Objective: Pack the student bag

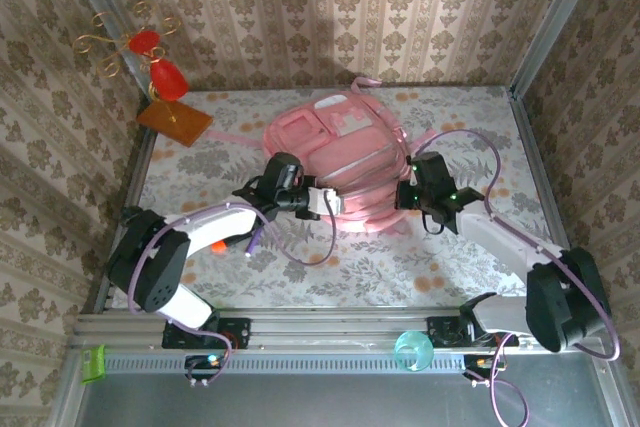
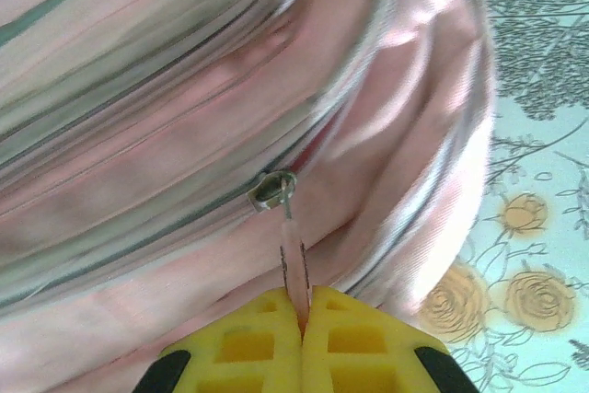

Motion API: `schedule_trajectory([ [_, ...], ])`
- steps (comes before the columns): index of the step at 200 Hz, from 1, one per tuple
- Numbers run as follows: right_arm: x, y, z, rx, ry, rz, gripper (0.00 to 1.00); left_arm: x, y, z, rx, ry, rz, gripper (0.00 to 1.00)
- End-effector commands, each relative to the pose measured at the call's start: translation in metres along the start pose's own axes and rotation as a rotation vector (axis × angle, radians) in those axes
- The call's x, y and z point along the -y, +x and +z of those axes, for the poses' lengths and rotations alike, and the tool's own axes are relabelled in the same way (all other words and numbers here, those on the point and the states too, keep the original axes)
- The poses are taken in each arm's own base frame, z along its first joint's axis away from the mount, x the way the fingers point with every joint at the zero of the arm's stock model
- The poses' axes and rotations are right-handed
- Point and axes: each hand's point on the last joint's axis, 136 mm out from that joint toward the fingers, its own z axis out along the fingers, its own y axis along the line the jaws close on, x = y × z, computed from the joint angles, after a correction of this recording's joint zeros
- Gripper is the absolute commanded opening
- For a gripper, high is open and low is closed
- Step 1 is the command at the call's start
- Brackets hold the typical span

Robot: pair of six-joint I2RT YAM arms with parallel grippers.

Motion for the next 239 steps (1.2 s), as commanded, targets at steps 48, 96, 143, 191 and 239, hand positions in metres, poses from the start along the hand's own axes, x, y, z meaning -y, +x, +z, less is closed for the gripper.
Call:
schedule_trajectory([
  [48,-0.045,-0.01,-0.015,0.094,-0.211,-0.04,0.0,-0.011,0.063,-0.039,-0.169,-0.032,-0.231,0.45],
  [96,-0.094,0.006,-0.033,0.1,-0.396,-0.086,0.0,-0.025,-0.001,-0.063,0.032,-0.135,-0.317,0.77],
  [143,-0.112,0.009,-0.042,0.096,-0.471,-0.101,0.0,-0.015,-0.033,-0.027,-0.044,-0.091,-0.145,0.66],
  [191,-0.114,0.013,-0.042,0.087,-0.478,-0.103,0.0,-0.019,-0.03,0.015,-0.136,-0.048,-0.049,0.54],
  [239,-0.117,0.015,-0.043,0.083,-0.488,-0.107,0.0,-0.019,-0.02,0.035,-0.184,-0.042,-0.019,0.42],
])
